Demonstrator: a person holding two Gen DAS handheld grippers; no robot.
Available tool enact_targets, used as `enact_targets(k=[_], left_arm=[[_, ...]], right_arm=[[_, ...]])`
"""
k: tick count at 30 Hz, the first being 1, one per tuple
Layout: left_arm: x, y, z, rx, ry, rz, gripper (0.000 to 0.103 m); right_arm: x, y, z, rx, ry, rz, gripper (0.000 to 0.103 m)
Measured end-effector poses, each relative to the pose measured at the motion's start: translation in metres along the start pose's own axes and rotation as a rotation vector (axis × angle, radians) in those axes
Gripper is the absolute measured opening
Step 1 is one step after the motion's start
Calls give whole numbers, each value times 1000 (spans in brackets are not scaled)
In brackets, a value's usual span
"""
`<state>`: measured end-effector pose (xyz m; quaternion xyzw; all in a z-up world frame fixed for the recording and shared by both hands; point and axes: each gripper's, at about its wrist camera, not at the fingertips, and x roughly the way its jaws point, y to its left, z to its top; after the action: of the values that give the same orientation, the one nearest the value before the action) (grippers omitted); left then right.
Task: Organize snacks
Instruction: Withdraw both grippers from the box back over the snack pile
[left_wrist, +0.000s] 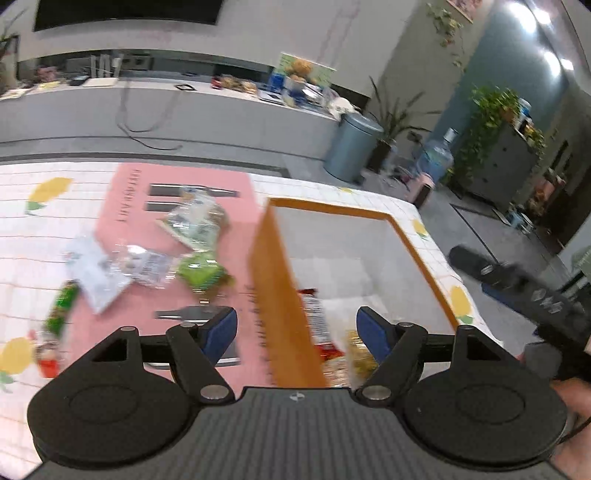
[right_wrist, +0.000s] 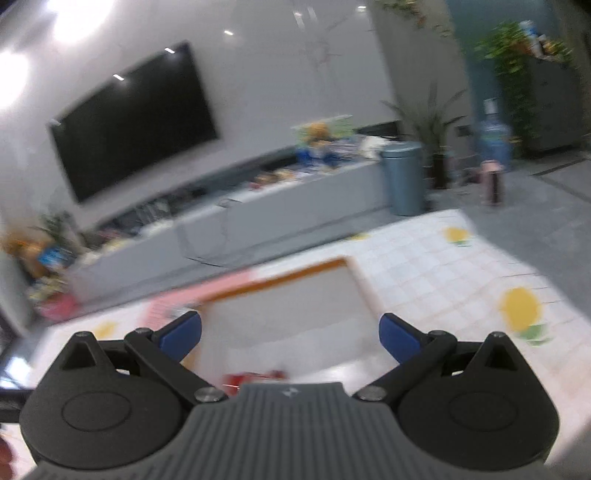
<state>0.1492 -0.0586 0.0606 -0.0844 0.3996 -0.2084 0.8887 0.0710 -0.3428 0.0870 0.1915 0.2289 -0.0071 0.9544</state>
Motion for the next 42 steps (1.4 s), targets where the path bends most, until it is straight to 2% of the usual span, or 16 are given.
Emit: enact_targets(k=[5, 10, 16, 24, 26, 30, 35, 37, 42], left_arm=[[-18, 32, -1, -29, -31, 51, 87], [-31, 62, -5, -39, -83, 95, 88], [-39, 84, -15, 37, -164, 184, 91], [-33, 117, -23, 59, -179, 310, 92], [-31, 126, -24, 61, -189, 316, 92], [-17, 154, -23, 8, -140, 314, 92], [9, 183, -30, -80, 20, 324, 92], [20, 192, -33, -116, 68, 304, 92], [36, 206, -35, -180, 112, 298, 92]], right_arm=[[0, 39, -5, -60, -43, 94, 100], [13, 74, -21, -111, -12, 158, 100], [31, 112, -40, -170, 44, 144, 100], [52, 142, -69, -255, 102, 179, 100], [58, 147, -76, -270, 119, 177, 100], [65, 158, -89, -318, 139, 160, 100], [75, 165, -101, -358, 178, 155, 100], [77, 166, -105, -358, 190, 152, 100], [83, 168, -112, -351, 221, 147, 100]])
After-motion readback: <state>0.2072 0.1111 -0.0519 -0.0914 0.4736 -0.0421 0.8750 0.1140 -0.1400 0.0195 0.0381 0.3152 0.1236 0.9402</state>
